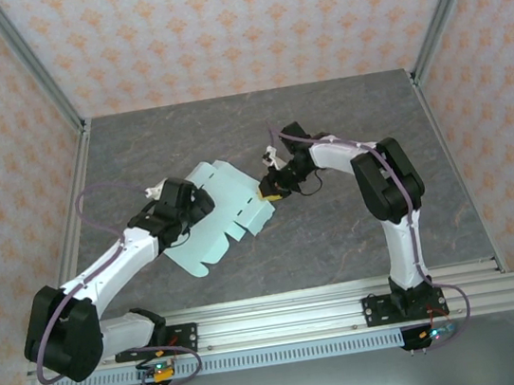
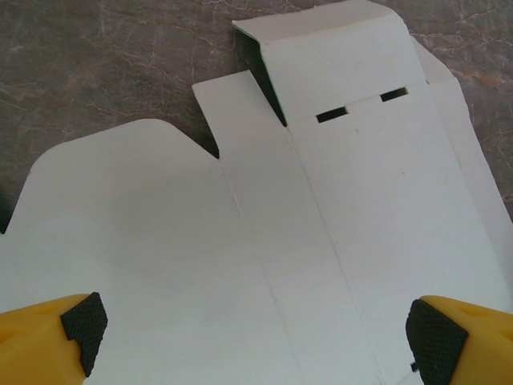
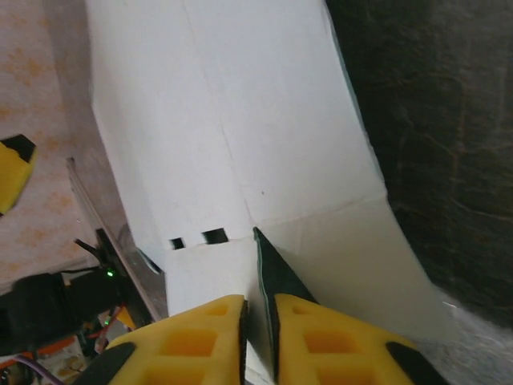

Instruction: Fold the paper box

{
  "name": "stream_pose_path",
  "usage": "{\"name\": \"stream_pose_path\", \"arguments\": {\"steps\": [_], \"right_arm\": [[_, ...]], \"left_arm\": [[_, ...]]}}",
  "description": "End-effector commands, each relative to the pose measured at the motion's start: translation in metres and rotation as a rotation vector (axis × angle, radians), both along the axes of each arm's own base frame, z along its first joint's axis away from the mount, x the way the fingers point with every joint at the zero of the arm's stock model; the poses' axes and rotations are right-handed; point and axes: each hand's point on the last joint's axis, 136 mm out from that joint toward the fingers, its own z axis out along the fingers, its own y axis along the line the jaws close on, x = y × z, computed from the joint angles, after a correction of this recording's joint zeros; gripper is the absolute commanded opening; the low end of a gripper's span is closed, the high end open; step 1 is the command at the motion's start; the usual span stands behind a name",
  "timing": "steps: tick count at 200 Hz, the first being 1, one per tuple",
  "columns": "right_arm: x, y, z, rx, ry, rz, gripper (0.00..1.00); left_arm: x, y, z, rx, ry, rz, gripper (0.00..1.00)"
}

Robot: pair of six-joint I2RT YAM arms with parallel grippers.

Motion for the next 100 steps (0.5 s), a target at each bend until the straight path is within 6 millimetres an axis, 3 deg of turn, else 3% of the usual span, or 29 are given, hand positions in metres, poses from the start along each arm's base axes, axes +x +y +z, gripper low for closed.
{"name": "stream_pose_path", "arguments": {"steps": [1,41,78,100], "right_arm": [[0.002,0.008,0.027,0.069,-0.052,0.005,0.12],[0.004,0.005,0.047,0.074,-0.115,-0.018,0.00],[0.015,0.000,0.071,0.043,-0.150,-0.111,0.00],[0.021,-0.010,0.099,0.001,-0.158,-0.217,0.00]], "left_arm": [[0.004,0.002,0.015,0.007,-0.005,-0.024,1.00],[0.006,0.005,0.045,0.004,-0.055,-0.055,1.00],[0.007,0.004,0.090,-0.003,-0.154,-0.093,1.00],[0.010,0.001,0.112,0.002,-0.219,-0.135,1.00]]}}
